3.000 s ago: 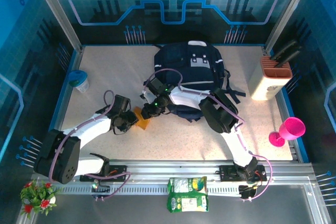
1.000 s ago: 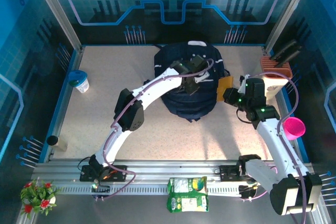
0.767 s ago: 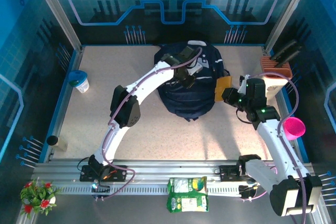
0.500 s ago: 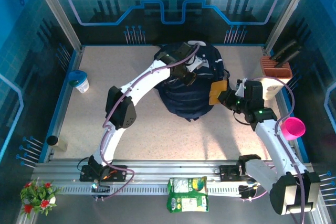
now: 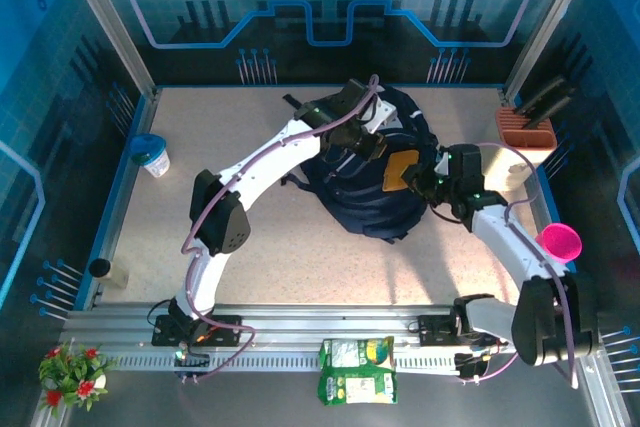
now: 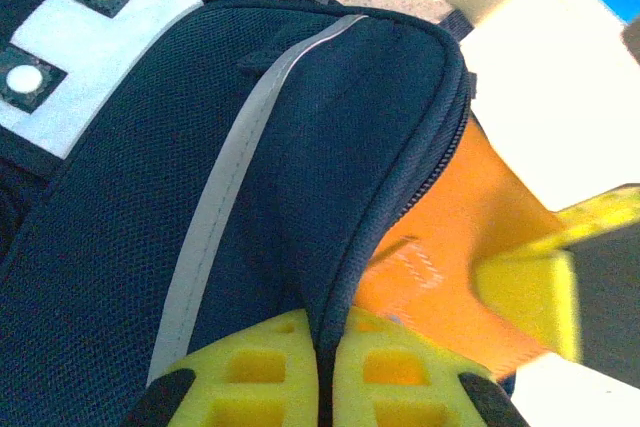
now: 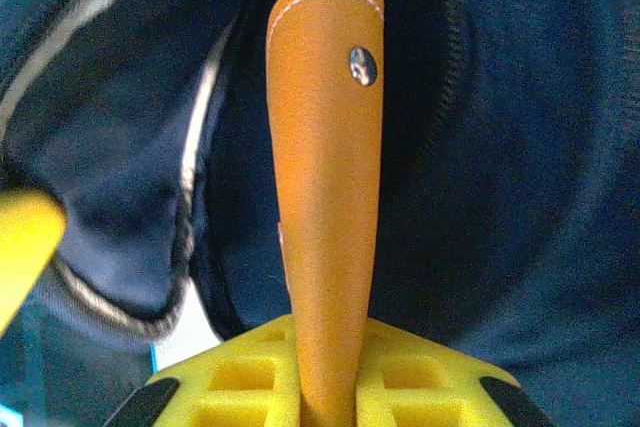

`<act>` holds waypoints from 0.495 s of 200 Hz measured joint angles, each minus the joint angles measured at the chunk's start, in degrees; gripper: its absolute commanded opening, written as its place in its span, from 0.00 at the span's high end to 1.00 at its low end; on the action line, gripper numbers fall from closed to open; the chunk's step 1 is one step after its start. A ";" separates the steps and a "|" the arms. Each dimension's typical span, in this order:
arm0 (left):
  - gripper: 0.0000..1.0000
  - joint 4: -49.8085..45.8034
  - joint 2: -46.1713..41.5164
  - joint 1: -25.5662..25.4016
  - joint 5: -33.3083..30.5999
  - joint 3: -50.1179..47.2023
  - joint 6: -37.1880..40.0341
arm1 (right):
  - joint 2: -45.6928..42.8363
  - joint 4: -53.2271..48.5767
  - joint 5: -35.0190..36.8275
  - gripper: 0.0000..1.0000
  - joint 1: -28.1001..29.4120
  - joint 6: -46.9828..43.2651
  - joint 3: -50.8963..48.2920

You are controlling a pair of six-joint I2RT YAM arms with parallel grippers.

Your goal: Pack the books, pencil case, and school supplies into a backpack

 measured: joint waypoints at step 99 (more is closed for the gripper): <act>0.90 0.79 0.00 0.17 0.85 0.00 -2.95 | 6.38 2.91 -0.66 0.50 2.36 0.17 4.90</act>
